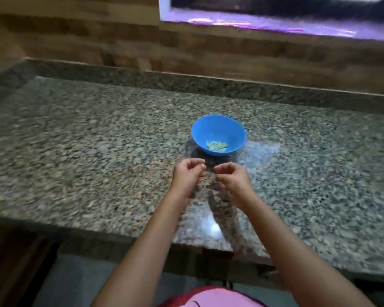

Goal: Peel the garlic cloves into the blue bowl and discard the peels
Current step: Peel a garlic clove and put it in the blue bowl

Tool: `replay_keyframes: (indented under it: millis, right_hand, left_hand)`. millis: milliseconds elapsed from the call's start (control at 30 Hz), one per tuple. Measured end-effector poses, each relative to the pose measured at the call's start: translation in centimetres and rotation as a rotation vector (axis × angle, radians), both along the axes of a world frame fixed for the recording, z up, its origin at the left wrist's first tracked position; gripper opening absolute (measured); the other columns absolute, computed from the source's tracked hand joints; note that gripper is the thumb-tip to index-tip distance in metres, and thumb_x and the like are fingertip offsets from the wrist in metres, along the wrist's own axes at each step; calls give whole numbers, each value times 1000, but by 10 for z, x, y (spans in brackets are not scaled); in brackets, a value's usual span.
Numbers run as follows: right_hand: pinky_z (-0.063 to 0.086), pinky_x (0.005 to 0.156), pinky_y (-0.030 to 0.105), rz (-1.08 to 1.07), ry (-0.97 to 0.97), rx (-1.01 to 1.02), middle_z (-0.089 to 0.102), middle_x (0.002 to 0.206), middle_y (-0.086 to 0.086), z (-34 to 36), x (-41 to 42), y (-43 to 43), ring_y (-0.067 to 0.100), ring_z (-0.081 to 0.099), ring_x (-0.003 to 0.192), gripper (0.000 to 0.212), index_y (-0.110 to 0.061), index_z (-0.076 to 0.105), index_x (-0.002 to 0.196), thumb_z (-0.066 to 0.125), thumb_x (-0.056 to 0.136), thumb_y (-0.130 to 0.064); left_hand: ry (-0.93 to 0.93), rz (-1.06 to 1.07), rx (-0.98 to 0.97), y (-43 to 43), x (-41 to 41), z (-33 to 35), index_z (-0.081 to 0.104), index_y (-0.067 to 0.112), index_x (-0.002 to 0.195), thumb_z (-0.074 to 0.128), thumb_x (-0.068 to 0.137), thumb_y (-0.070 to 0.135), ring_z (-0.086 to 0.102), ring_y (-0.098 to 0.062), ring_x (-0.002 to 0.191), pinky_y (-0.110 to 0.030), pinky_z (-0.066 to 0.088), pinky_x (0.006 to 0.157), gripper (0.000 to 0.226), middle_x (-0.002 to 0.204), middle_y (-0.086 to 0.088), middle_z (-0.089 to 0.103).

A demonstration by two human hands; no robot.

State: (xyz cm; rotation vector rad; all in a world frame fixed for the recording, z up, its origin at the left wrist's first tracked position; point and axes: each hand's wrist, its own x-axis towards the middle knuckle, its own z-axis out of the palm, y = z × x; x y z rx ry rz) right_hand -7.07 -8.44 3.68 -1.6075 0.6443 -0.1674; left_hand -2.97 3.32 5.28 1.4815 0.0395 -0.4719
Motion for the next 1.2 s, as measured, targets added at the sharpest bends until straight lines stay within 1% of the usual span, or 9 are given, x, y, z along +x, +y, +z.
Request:
replay_keyframes:
  millis: [100,200,367,633,733,900,1000,1067,1200]
  right_hand:
    - [47,64,28,-63,93,-185,65,74,5,-17,1,-41,17,59,66,7,-6,68,85,63,82,-2]
    - [49,64,26,-97,129,-360,70,80,5,-20,4,-67,14,65,68,12,-7,70,91,63,88,-16]
    - [44,82,29,132,163,-660,64,104,13,-20,32,-78,25,60,97,25,-5,67,111,58,88,-6]
    - [47,82,39,273,192,-876,54,105,10,-30,39,-79,27,51,100,19,-3,65,102,53,92,-14]
    - [43,85,34,270,101,-831,52,105,6,-29,30,-71,22,49,102,16,-3,62,102,54,92,-12]
    - [45,84,28,249,-7,-762,48,97,-4,-19,15,-60,11,48,92,9,-10,62,97,55,93,-14]
    - [47,82,34,287,-24,-902,52,101,1,-16,8,-52,15,51,94,13,-9,61,100,53,94,-17]
    - [49,80,36,292,-44,-963,53,103,4,-13,6,-44,18,52,94,15,-7,60,102,52,95,-17]
    - [50,77,28,156,-133,-813,54,95,1,6,10,-34,12,53,81,10,-6,59,97,54,93,-13]
  left_hand:
    - [-88,-47,199,-24,10,-18,63,16,80,58,89,4,54,-6,56,-22,46,59,15,69,-1,60]
    - [-165,-87,355,-40,19,-32,68,16,85,63,88,15,62,-18,72,-33,50,73,6,76,-2,67]
    - [-237,-136,515,-59,32,-35,70,5,101,64,87,18,65,-23,89,-33,51,82,20,96,-9,71]
    - [-229,-160,533,-67,35,-38,68,5,108,65,87,20,64,-21,99,-24,45,83,26,104,-8,70]
    - [-179,-194,461,-70,33,-39,70,8,106,71,82,27,65,-19,96,-33,50,89,30,101,-5,72]
    - [-140,-181,337,-62,30,-39,71,9,91,71,82,18,65,-14,75,-25,52,69,13,84,-4,71]
    - [23,-84,165,-57,23,-36,68,9,81,65,85,8,48,-9,50,-17,37,43,5,71,-4,65]
    - [145,32,34,-52,21,-33,63,7,79,60,87,4,44,-8,44,-17,32,37,9,69,-6,61]
    - [-79,25,266,-31,29,-30,68,5,96,61,88,9,52,-5,49,-14,38,41,11,79,-4,66]
